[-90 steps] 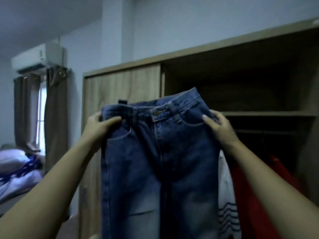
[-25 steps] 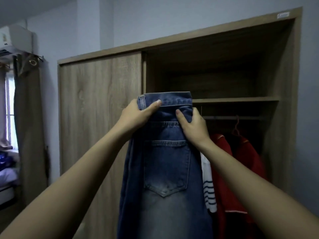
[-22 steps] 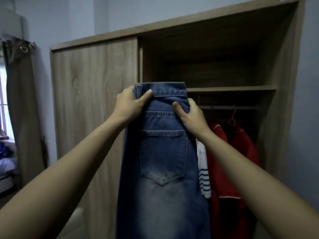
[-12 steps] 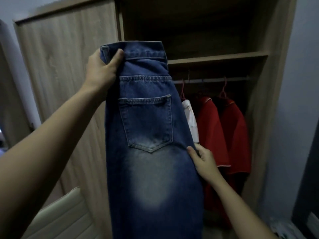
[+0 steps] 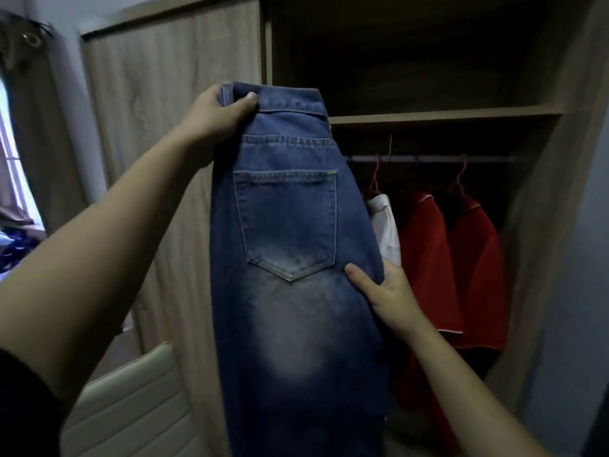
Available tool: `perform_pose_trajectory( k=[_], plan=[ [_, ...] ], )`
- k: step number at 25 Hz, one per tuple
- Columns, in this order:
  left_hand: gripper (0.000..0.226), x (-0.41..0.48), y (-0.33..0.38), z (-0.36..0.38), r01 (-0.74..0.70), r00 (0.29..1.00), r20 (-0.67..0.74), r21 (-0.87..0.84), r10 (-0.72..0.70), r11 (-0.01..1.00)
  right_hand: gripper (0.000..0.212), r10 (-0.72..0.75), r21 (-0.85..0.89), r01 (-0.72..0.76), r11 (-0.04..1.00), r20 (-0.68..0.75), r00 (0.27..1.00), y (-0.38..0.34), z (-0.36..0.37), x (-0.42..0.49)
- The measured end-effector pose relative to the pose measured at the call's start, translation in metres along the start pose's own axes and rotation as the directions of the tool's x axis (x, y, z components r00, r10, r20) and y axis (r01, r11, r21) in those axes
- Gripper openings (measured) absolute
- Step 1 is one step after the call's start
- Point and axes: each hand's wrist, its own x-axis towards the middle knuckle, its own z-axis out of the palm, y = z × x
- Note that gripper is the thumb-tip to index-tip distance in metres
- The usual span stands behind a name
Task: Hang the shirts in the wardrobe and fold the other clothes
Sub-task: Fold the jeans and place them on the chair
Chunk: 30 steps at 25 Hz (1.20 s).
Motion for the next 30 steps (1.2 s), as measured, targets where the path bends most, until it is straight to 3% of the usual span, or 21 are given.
perform_pose_trajectory(
  k=[2,4,6,7,9,11,14,16,18,20,24,27,30],
  plan=[
    [0.059,0.006,-0.006,-0.013,0.204,0.957,0.256,-0.268,-0.135,0.942,0.007,0.013,0.098,-0.010,0.995,-0.028,1.000,-0.018,0.010,0.012],
    [0.087,-0.008,-0.040,-0.017,0.265,0.925,0.376,-0.536,-0.055,0.802,0.009,0.067,0.185,-0.053,0.981,-0.070,0.995,-0.027,0.012,0.024],
    [0.101,-0.060,-0.086,-0.004,0.486,0.860,0.461,-0.608,-0.220,0.627,0.007,0.126,0.240,-0.091,0.966,-0.133,0.983,-0.024,0.009,0.026],
    [0.101,-0.091,-0.108,0.005,0.573,0.809,0.508,-0.568,-0.295,0.591,0.005,0.141,0.228,-0.101,0.968,-0.164,0.976,-0.017,0.006,0.024],
    [0.076,-0.139,-0.130,0.018,0.596,0.776,0.520,-0.422,-0.356,0.683,0.003,0.177,0.175,-0.145,0.974,-0.185,0.967,-0.005,0.004,0.020],
    [0.060,-0.148,-0.144,0.020,0.556,0.807,0.413,-0.293,-0.422,0.777,0.007,0.258,0.125,-0.245,0.961,-0.102,0.961,0.003,-0.002,0.016],
    [0.039,-0.148,-0.158,0.020,0.591,0.806,0.282,-0.372,-0.520,0.716,0.014,0.456,0.085,-0.476,0.875,0.181,0.871,0.007,-0.023,0.010],
    [0.027,-0.159,-0.168,0.026,0.592,0.806,0.252,-0.319,-0.535,0.740,0.019,0.494,0.039,-0.509,0.860,0.185,0.849,0.020,-0.032,0.005],
    [0.029,-0.166,-0.165,0.028,0.572,0.812,0.234,-0.144,-0.534,0.807,0.021,0.473,0.042,-0.477,0.878,0.080,0.877,0.031,-0.031,-0.001],
    [0.035,-0.165,-0.155,0.026,0.594,0.798,0.182,-0.086,-0.574,0.800,0.019,0.422,0.087,-0.421,0.903,0.005,0.906,0.036,-0.026,-0.005],
    [0.033,-0.163,-0.134,0.016,0.630,0.776,0.237,-0.327,-0.585,0.704,0.015,0.270,0.168,-0.261,0.951,-0.033,0.962,0.022,-0.024,-0.010],
    [0.045,-0.160,-0.125,0.004,0.449,0.884,0.297,-0.331,-0.361,0.830,0.031,0.129,0.029,-0.128,0.991,-0.026,0.991,0.010,-0.026,-0.005],
    [0.020,-0.150,-0.114,-0.002,0.171,0.979,0.141,-0.190,-0.145,0.967,0.026,-0.086,-0.239,0.052,0.970,-0.133,0.987,0.000,-0.024,0.010]
  ],
)
